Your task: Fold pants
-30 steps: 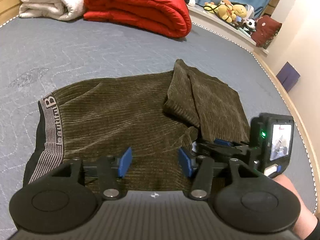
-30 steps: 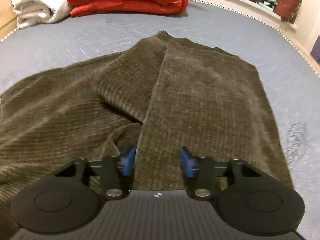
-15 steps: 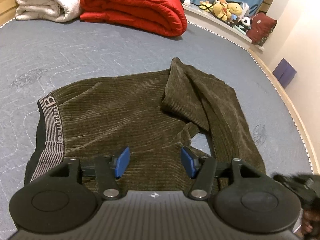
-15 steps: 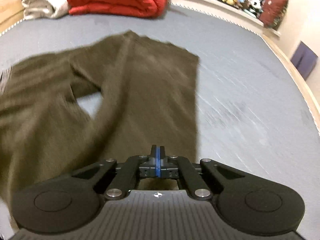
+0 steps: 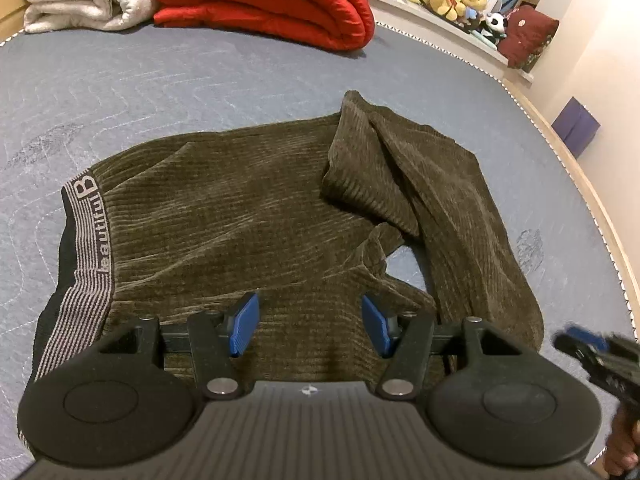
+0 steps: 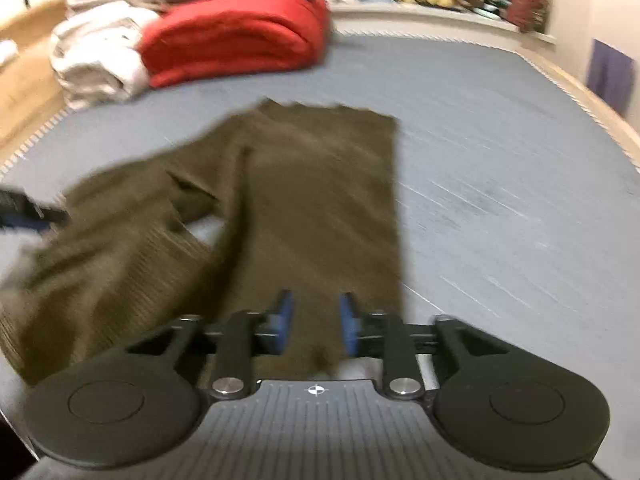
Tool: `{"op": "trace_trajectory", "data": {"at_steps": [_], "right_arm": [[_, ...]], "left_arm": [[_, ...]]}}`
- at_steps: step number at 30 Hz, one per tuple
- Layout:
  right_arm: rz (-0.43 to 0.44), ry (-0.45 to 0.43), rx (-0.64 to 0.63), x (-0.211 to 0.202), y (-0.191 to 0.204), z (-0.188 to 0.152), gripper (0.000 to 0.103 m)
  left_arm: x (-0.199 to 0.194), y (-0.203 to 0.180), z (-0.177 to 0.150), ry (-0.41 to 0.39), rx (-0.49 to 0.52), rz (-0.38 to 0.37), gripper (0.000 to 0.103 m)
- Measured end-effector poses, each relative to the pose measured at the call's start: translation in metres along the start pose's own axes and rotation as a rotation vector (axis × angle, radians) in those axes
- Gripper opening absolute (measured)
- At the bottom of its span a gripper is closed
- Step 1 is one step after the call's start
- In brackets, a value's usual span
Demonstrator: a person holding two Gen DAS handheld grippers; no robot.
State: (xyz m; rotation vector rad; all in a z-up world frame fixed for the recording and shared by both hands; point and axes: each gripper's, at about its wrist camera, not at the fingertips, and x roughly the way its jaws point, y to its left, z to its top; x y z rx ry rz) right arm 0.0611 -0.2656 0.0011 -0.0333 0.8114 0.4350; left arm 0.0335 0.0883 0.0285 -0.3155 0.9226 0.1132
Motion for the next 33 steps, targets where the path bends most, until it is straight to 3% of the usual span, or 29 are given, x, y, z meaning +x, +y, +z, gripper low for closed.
{"op": "trace_trajectory", "data": {"at_steps": [5, 11, 13, 14, 21, 25, 29, 31, 33], "right_arm": [[0.058, 0.020, -0.025, 0.059, 0.040, 0.032, 0.044], [0.017, 0.105, -0.031, 0.115, 0.062, 0.046, 0.044], [0.004, 0.131, -0.040, 0.124, 0.062, 0.041, 0.035], [0.008, 0.134, -0.040, 0.121, 0.061, 0.038, 0.012], [-0.040, 0.038, -0.104, 0.037, 0.016, 0.016, 0.010], [-0.092, 0.141, -0.142, -0.005, -0.039, -0.041, 0.009], [-0.031, 0.298, -0.196, -0.036, -0.066, -0.106, 0.009], [0.007, 0.306, -0.242, -0.049, -0.062, -0.120, 0.009], [0.015, 0.301, -0.246, -0.059, -0.057, -0.112, 0.014]], "left_arm": [[0.000, 0.009, 0.001, 0.003, 0.004, 0.017, 0.067], [0.000, 0.017, 0.005, 0.002, 0.000, 0.039, 0.067], [0.000, 0.017, 0.005, -0.002, 0.005, 0.052, 0.067], [0.001, 0.017, 0.005, -0.001, 0.007, 0.055, 0.067], [0.003, 0.007, -0.006, 0.015, 0.055, 0.036, 0.067], [0.001, 0.002, -0.012, 0.019, 0.069, 0.013, 0.067], [-0.002, -0.003, -0.012, 0.008, 0.068, 0.006, 0.067], [-0.002, -0.006, -0.011, 0.007, 0.066, 0.005, 0.067], [-0.001, -0.008, -0.011, 0.010, 0.064, 0.004, 0.067]]}}
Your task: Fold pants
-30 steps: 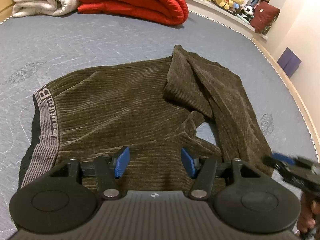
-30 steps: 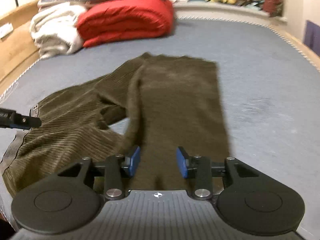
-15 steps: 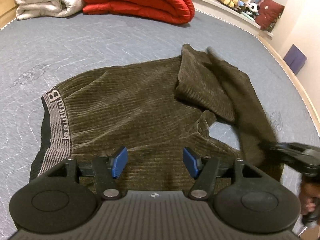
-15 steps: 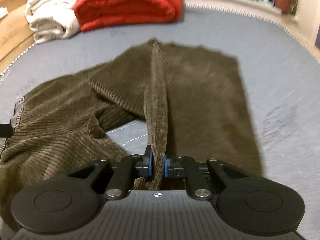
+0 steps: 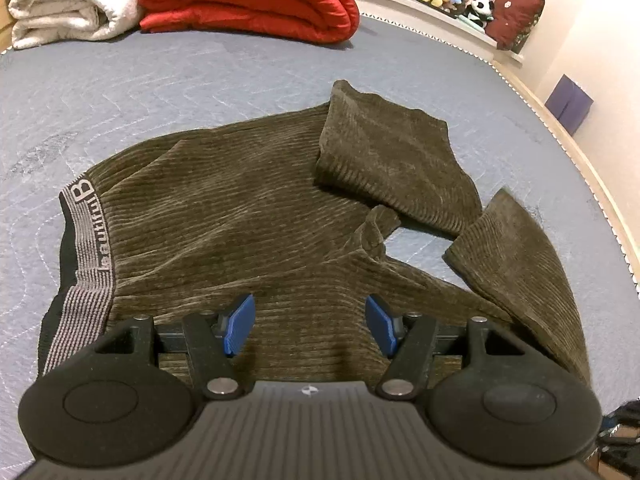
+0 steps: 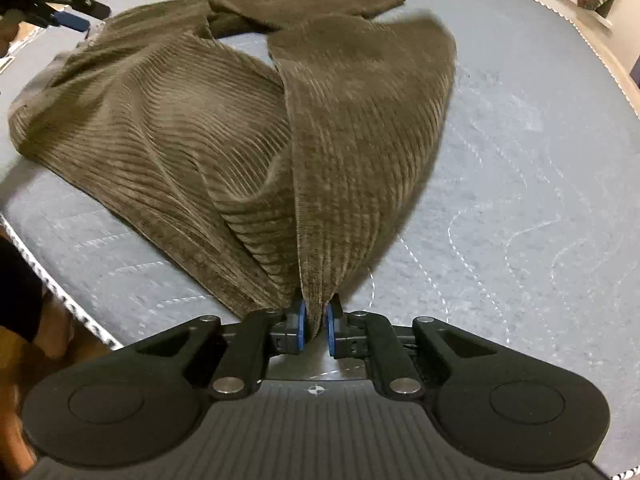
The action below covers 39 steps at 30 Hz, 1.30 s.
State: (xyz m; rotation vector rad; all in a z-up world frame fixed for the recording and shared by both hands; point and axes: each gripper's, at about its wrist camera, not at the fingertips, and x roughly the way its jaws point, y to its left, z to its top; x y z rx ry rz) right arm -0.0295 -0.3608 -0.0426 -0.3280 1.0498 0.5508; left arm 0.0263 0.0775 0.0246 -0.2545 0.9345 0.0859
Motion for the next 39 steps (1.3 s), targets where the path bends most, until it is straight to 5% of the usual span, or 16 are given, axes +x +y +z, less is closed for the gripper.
{"op": "trace_trajectory", "data": {"at_steps": [2, 6, 11, 23, 26, 29, 30, 35, 39], "right_arm": [[-0.004, -0.048, -0.007, -0.015, 0.002, 0.015, 0.017], [-0.013, -0.198, -0.003, -0.044, -0.001, 0.054, 0.044], [-0.029, -0.302, -0.025, -0.036, 0.012, 0.107, 0.048], [-0.204, -0.207, 0.034, 0.129, 0.069, 0.201, 0.050], [-0.171, -0.139, -0.022, 0.154, 0.078, 0.206, 0.047], [-0.181, -0.149, -0.071, 0.157, 0.083, 0.205, 0.011], [-0.188, -0.152, -0.058, 0.154, 0.080, 0.205, 0.007], [-0.240, -0.270, 0.026, 0.097, 0.050, 0.192, 0.006], [-0.299, -0.420, 0.220, 0.006, -0.010, 0.159, 0.006]], "left_arm": [[0.002, -0.001, -0.001, 0.003, 0.001, 0.006, 0.067], [0.006, 0.002, -0.001, 0.008, 0.005, 0.021, 0.067], [0.013, 0.012, 0.002, 0.018, -0.010, 0.042, 0.067], [0.018, 0.019, 0.016, 0.039, -0.091, 0.043, 0.067], [0.014, 0.016, 0.018, 0.035, -0.098, 0.032, 0.067], [0.012, 0.013, 0.019, 0.032, -0.091, 0.027, 0.068], [0.013, 0.011, 0.019, 0.032, -0.087, 0.027, 0.068], [0.015, 0.003, 0.013, 0.036, -0.063, 0.019, 0.068], [0.014, -0.007, 0.010, 0.035, -0.031, -0.001, 0.068]]}}
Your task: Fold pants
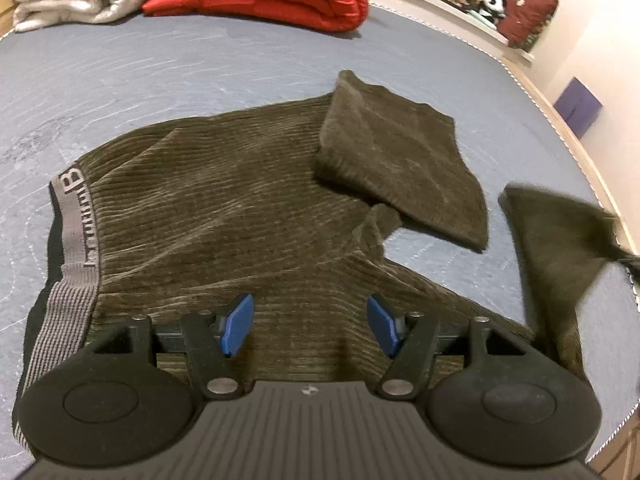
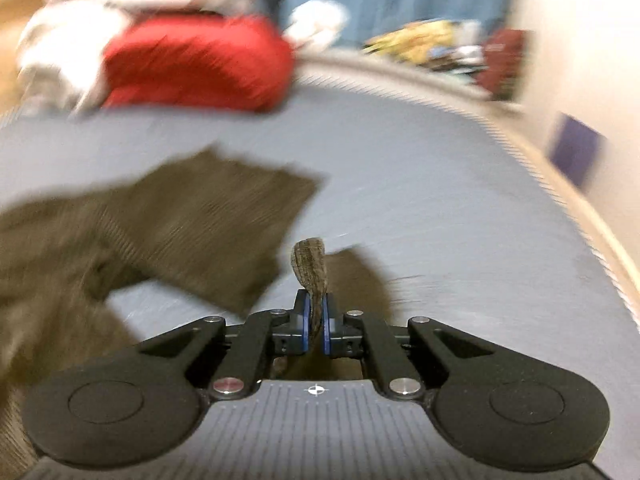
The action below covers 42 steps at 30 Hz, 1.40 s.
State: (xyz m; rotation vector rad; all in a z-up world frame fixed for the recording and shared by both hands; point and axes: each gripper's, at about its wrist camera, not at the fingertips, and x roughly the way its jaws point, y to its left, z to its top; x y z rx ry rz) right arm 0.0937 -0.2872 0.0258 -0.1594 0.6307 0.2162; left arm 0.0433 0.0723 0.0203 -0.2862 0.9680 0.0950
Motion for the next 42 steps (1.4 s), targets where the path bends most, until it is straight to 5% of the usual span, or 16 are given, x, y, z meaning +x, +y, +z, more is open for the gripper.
{"op": "trace_trajectory", "data": {"at_steps": [7, 10, 13, 17, 21, 23, 25, 30, 33, 36, 42], "right_arm": [[-0.278, -0.078, 0.375, -0.102, -0.155, -0.060, 0.006], [-0.473, 0.017, 0.551, -0.122, -0.212, -0.112, 0.006], [-0.592, 0.208, 0.751, -0.118, -0.261, -0.175, 0.006], [-0.589, 0.284, 0.944, -0.112, -0.289, -0.216, 0.007], [-0.758, 0.236, 0.898, -0.117, -0.280, -0.190, 0.014], [-0.747, 0.131, 0.864, -0.124, -0.279, -0.176, 0.015], [-0.626, 0.031, 0.810, -0.116, -0.275, -0.161, 0.026], [-0.360, 0.009, 0.751, -0.050, -0.274, -0.131, 0.035], [-0.340, 0.028, 0.662, -0.008, -0.281, -0.118, 0.051], [-0.409, 0.074, 0.615, 0.029, -0.295, -0.113, 0.057], [-0.388, 0.195, 0.540, 0.068, -0.311, -0.127, 0.055]], "left_arm": [[0.003, -0.009, -0.004, 0.001, 0.033, -0.003, 0.068], [0.006, -0.012, -0.007, 0.006, 0.059, 0.004, 0.068], [0.011, -0.013, -0.010, 0.016, 0.081, 0.008, 0.068], [0.015, -0.011, -0.012, 0.030, 0.081, 0.015, 0.068], [0.015, -0.010, -0.011, 0.028, 0.083, 0.017, 0.069], [0.017, -0.010, -0.010, 0.026, 0.084, 0.021, 0.073], [0.019, -0.009, -0.010, 0.026, 0.086, 0.027, 0.074], [0.023, -0.006, -0.010, 0.032, 0.088, 0.041, 0.074], [0.023, -0.003, -0.010, 0.027, 0.096, 0.049, 0.074], [0.022, 0.004, -0.008, 0.017, 0.100, 0.065, 0.074], [0.025, 0.021, -0.003, 0.021, 0.074, 0.085, 0.074]]}}
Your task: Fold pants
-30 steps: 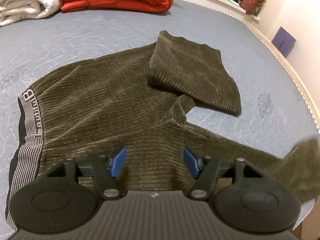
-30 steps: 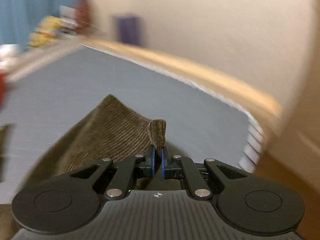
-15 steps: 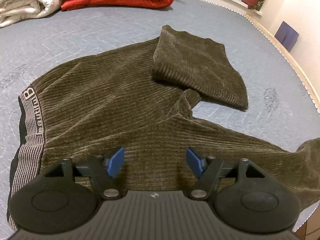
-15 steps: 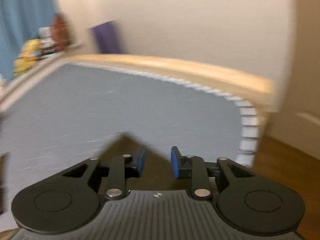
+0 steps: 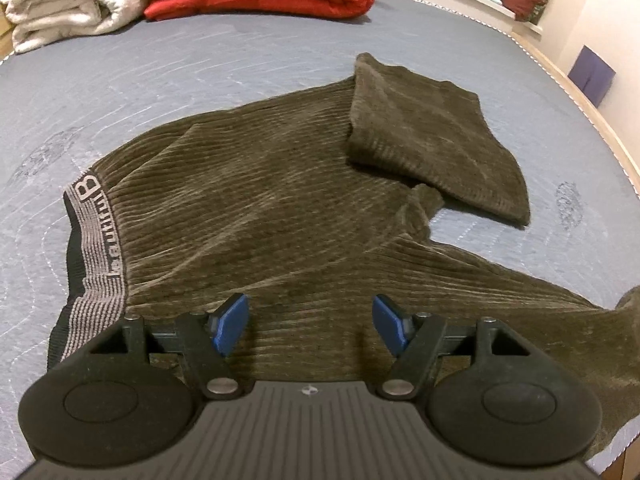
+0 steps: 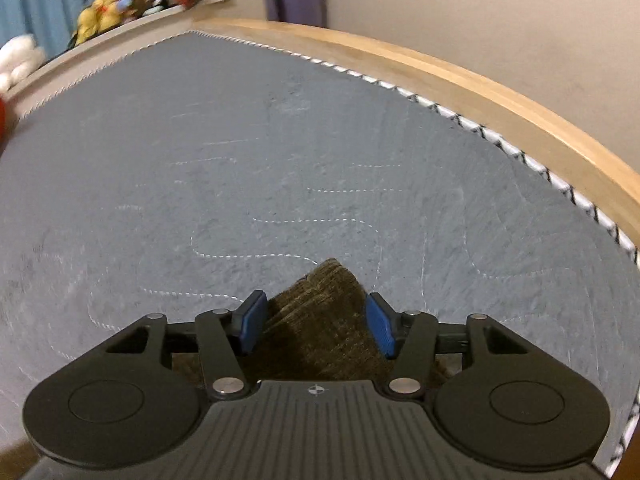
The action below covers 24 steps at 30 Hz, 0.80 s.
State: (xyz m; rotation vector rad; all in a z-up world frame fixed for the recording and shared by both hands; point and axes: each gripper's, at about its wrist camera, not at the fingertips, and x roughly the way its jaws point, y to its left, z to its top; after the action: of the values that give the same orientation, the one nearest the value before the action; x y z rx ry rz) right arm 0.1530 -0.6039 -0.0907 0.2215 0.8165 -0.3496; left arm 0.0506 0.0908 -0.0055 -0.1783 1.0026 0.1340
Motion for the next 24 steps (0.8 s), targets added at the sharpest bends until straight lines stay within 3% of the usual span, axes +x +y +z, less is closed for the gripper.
{"op": "trace_trajectory", "data": {"at_steps": [1, 2, 3, 4, 6, 7, 9, 11, 13, 14, 15, 19, 24], "right_arm": [[0.006, 0.001, -0.031, -0.002, 0.003, -0.001, 0.050], [0.015, -0.004, -0.059, -0.001, 0.005, 0.001, 0.021], [0.005, -0.014, -0.075, -0.003, 0.006, 0.003, 0.011], [0.017, -0.021, -0.074, -0.007, 0.003, 0.004, 0.008], [0.012, -0.161, -0.077, -0.018, 0.000, 0.007, 0.006], [-0.041, -0.245, -0.089, -0.025, 0.001, 0.009, 0.006], [-0.097, -0.284, 0.015, -0.025, -0.007, 0.018, 0.008], [-0.109, -0.184, 0.070, -0.009, -0.010, 0.022, 0.012], [-0.187, -0.128, 0.057, 0.001, -0.009, 0.018, 0.027], [-0.230, -0.123, 0.057, 0.001, -0.012, 0.016, 0.045], [-0.237, -0.126, 0.074, -0.001, -0.017, 0.015, 0.053], [-0.208, -0.156, 0.205, -0.028, -0.058, 0.011, 0.053], [-0.174, -0.125, 0.281, -0.066, -0.112, -0.018, 0.053]], "left_arm": [[0.000, 0.001, 0.001, 0.001, -0.002, 0.001, 0.074], [0.000, 0.001, 0.002, 0.000, -0.004, 0.000, 0.074], [0.000, 0.001, 0.002, -0.001, -0.004, -0.001, 0.074], [-0.001, -0.001, 0.002, -0.003, 0.000, -0.005, 0.074], [-0.002, -0.007, 0.003, -0.007, 0.017, -0.016, 0.074], [-0.003, -0.011, 0.002, -0.008, 0.030, -0.023, 0.074], [-0.006, -0.018, -0.001, -0.009, 0.059, -0.041, 0.074], [-0.008, -0.028, -0.006, -0.008, 0.109, -0.068, 0.074], [-0.011, -0.041, -0.014, -0.014, 0.194, -0.095, 0.074], [-0.012, -0.049, -0.020, -0.018, 0.237, -0.105, 0.074], [-0.013, -0.055, -0.026, -0.020, 0.279, -0.118, 0.074], [-0.018, -0.072, -0.045, -0.013, 0.367, -0.195, 0.073], [-0.025, -0.062, -0.040, -0.050, 0.337, -0.212, 0.052]]}}
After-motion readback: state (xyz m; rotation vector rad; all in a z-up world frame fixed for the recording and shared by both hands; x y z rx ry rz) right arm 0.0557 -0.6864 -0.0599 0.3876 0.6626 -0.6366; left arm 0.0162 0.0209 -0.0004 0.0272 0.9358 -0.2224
